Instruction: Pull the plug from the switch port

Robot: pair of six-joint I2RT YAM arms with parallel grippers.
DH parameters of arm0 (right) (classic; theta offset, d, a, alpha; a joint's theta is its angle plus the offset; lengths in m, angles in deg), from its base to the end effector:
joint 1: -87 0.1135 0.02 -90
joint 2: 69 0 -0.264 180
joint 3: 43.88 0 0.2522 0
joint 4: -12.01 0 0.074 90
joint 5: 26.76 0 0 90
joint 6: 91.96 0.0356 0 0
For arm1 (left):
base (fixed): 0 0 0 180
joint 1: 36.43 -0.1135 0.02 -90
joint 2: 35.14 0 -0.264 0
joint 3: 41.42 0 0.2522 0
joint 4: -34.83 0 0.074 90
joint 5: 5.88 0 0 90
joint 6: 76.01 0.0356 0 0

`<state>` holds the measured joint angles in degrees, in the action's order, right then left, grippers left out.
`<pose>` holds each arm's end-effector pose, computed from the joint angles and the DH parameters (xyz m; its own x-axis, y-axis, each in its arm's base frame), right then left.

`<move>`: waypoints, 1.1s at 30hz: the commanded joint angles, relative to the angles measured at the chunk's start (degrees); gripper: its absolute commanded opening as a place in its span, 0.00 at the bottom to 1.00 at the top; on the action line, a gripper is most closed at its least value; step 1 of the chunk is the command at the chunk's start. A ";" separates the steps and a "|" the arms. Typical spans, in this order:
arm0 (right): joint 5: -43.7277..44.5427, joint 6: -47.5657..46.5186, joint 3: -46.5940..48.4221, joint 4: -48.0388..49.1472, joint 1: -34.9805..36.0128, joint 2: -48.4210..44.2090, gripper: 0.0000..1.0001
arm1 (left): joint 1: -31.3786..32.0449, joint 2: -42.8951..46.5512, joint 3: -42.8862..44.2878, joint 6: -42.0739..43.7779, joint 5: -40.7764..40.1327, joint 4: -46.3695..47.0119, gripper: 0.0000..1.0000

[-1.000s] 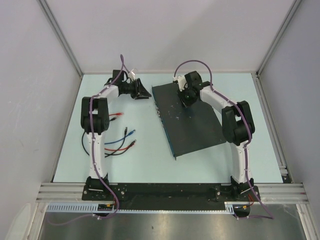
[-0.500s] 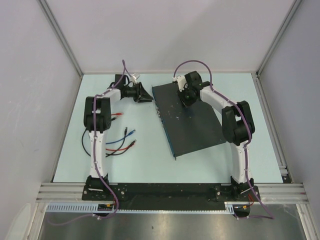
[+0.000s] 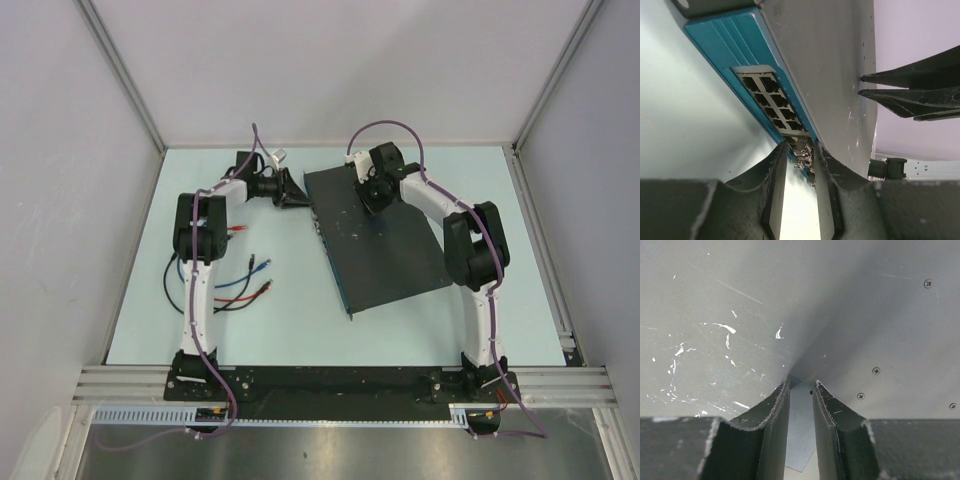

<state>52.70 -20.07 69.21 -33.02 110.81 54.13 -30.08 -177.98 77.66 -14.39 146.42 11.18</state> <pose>0.4320 0.1977 0.2013 -0.5598 -0.5810 -0.5908 -0.7015 0.7118 -0.0354 0.5158 -0.0891 0.1047 -0.9513 -0.1165 -0.2856 0.2214 0.3869 -0.8952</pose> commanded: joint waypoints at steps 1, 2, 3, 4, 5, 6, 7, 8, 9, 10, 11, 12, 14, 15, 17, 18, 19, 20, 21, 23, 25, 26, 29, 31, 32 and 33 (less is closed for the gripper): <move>-0.35 -0.61 -1.68 -3.89 0.80 3.52 0.29 | 0.68 -0.24 2.53 -0.01 2.65 0.75 0.33; -0.35 -0.61 -1.68 -3.89 0.71 3.52 0.29 | 0.68 -0.24 2.44 0.08 2.47 0.66 0.33; -0.35 -0.61 -1.68 -3.98 0.62 3.52 0.29 | 0.68 -0.24 2.52 0.25 2.39 0.31 0.32; -0.35 -0.61 -1.68 -3.89 0.79 3.43 0.29 | 0.77 -0.15 2.52 0.34 2.21 0.14 0.32; -0.35 -0.61 -1.68 -3.89 0.71 3.43 0.29 | 0.77 -0.07 2.61 0.61 1.60 -0.21 0.32; -0.35 -0.79 -1.68 -3.89 0.62 3.43 0.29 | 0.86 -0.06 2.79 1.30 1.16 -1.35 0.31; -0.27 -0.70 -1.60 -3.80 0.71 3.52 0.29 | 0.94 0.11 2.79 1.66 0.89 -1.88 0.31; -0.26 -0.70 -1.59 -3.89 0.71 3.43 0.29 | 1.03 0.37 2.87 2.01 0.11 -2.41 0.31; -0.18 -0.79 -1.59 -3.80 0.71 3.43 0.29 | 1.12 0.38 2.96 2.88 -0.42 -3.20 0.30; -0.09 -0.79 -1.59 -3.80 0.71 3.34 0.29 | 1.30 0.46 3.14 3.24 -0.78 -4.51 0.30; 0.00 -0.88 -1.68 -3.80 0.71 3.43 0.29 | 1.38 0.46 3.40 3.59 -1.91 -5.31 0.29; 0.09 -0.88 -1.68 -3.89 0.71 3.26 0.29 | 1.56 0.55 3.58 4.73 -3.05 -6.36 0.28; 0.09 -0.88 -1.86 -3.89 0.71 3.26 0.29 | 1.74 0.81 3.84 5.61 -5.25 -9.44 0.28; 0.09 -0.88 -1.95 -3.89 0.71 3.17 0.29 | 1.82 1.16 3.93 6.49 -9.18 -10.84 0.27; 0.00 -0.88 -2.03 -3.89 0.71 3.08 0.29 | 1.82 2.04 4.02 7.63 -14.38 -15.49 0.27; 0.00 -0.79 -2.03 -3.89 0.71 2.91 0.29 | 1.82 2.65 3.93 8.34 -20.58 -16.64 0.27; -0.09 -0.79 -2.12 -3.72 0.80 2.90 0.29 | 1.82 4.40 3.67 8.60 -24.73 -17.96 0.27; -0.09 -0.70 -2.12 -3.71 0.88 2.82 0.29 | 1.82 5.55 2.97 8.78 -30.34 -21.45 0.26; -0.09 -0.70 -2.12 -3.54 0.80 2.82 0.29 | 1.65 6.60 2.44 8.52 -34.49 -22.53 0.25; -0.09 -0.61 -2.03 -3.28 0.88 2.99 0.29 | 1.04 10.03 0.25 7.99 -41.72 -24.73 0.29; 0.09 -0.61 -1.95 -2.75 1.15 2.99 0.29 | -0.54 12.75 -2.12 7.20 -42.88 -25.09 0.32; 0.09 -0.61 -1.86 -2.75 1.23 2.99 0.29 | -1.16 15.03 -4.22 7.37 -42.79 -25.09 0.34; 0.17 -0.53 -1.68 -2.22 1.41 2.99 0.29 | -2.57 18.03 -6.43 8.95 -39.05 -24.31 0.38; 0.17 -0.52 -1.68 -2.05 1.59 2.90 0.29 | -2.75 18.74 -6.88 10.27 -33.68 -20.10 0.40; 0.09 -0.52 -1.68 -2.04 1.59 2.82 0.29 | -2.83 19.09 -8.01 9.67 -26.08 -17.64 0.43; 0.00 -0.52 -1.77 -1.96 1.50 2.90 0.29 | -2.83 19.44 -8.72 7.22 -22.79 -15.10 0.44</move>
<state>52.92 -20.25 69.21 -32.78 111.12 54.13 -32.74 -163.73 71.02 -6.34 112.02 -10.59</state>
